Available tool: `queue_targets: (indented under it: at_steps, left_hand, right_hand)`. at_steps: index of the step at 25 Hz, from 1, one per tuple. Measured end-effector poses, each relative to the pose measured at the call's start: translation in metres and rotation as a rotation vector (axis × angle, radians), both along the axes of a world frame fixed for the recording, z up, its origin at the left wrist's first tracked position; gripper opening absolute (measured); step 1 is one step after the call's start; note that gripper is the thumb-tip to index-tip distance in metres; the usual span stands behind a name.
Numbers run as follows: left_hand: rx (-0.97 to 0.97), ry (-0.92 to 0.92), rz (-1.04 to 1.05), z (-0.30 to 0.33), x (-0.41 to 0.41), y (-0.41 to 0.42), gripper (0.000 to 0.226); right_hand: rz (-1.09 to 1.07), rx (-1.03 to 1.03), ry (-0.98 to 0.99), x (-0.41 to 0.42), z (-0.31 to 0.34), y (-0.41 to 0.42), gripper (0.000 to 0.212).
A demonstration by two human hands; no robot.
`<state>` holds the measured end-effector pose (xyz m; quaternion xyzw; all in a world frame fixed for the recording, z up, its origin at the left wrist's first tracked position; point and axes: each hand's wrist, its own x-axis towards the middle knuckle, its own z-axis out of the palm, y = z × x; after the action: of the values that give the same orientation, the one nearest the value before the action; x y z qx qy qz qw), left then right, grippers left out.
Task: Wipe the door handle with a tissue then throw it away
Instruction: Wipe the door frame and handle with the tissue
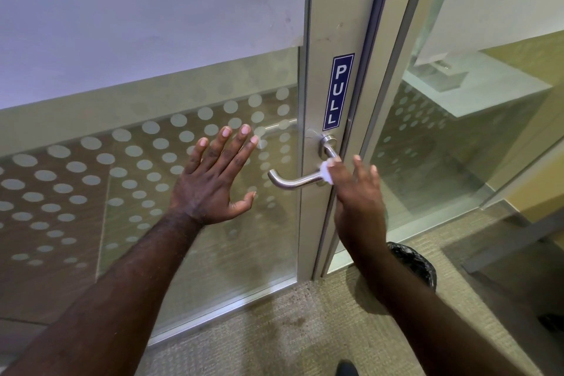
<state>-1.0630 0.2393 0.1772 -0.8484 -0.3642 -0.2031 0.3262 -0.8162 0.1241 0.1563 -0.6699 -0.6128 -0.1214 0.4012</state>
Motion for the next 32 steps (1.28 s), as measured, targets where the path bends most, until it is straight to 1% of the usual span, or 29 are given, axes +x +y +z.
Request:
queue_targets:
  at_steps: [1,3,7,10,13,15,17,19,21,23,25,29,32]
  left_hand:
    - [-0.004,-0.001,-0.002,0.000,0.000,0.000,0.097]
    - [-0.009,-0.001,-0.007,0.000,-0.001,0.000,0.097]
    - [-0.022,-0.010,-0.011,0.001,-0.001,-0.001,0.097]
    - [-0.023,-0.002,-0.012,0.002,-0.001,-0.001,0.098]
    - [-0.033,-0.012,-0.027,0.001,-0.001,-0.002,0.097]
    - [-0.027,-0.025,-0.048,0.002,-0.001,-0.003,0.095]
    - [-0.048,-0.032,-0.083,0.004,-0.004,-0.004,0.094]
    - [-0.099,-0.057,-0.124,0.004,-0.006,-0.008,0.094]
    - [-0.152,-0.085,-0.166,0.000,-0.003,-0.021,0.096]
    - [-0.202,-0.068,-0.221,-0.010,0.009,-0.040,0.096]
    - [-0.252,-0.033,-0.293,-0.023,0.031,-0.063,0.094]
    - [-0.353,0.011,-0.469,-0.052,0.115,-0.102,0.096]
    - [-0.432,0.049,-0.564,-0.074,0.197,-0.105,0.099]
  right_hand:
    - [0.093,-0.040,-0.109,-0.001,0.000,0.003,0.052]
    - [0.177,-0.088,-0.184,-0.007,-0.006,0.003,0.052]
    - [0.188,-0.086,-0.123,-0.022,-0.011,0.003,0.055]
    - [0.194,-0.080,-0.162,-0.032,-0.006,0.008,0.054]
    - [0.275,-0.099,-0.214,-0.052,-0.001,0.014,0.053]
    - [0.354,-0.104,-0.176,-0.063,-0.001,0.009,0.051]
    - [0.382,-0.095,-0.110,-0.060,-0.007,-0.004,0.058]
    - [0.351,-0.079,-0.088,-0.039,-0.016,-0.021,0.060]
    - [0.258,-0.096,-0.093,-0.007,-0.023,-0.035,0.057]
    - [0.150,-0.151,-0.113,0.029,-0.030,-0.045,0.058]
    - [0.093,-0.196,-0.116,0.064,-0.040,-0.057,0.064]
    - [-0.018,-0.277,-0.047,0.144,-0.075,-0.082,0.057]
    - [-0.123,-0.391,0.043,0.209,-0.112,-0.092,0.053]
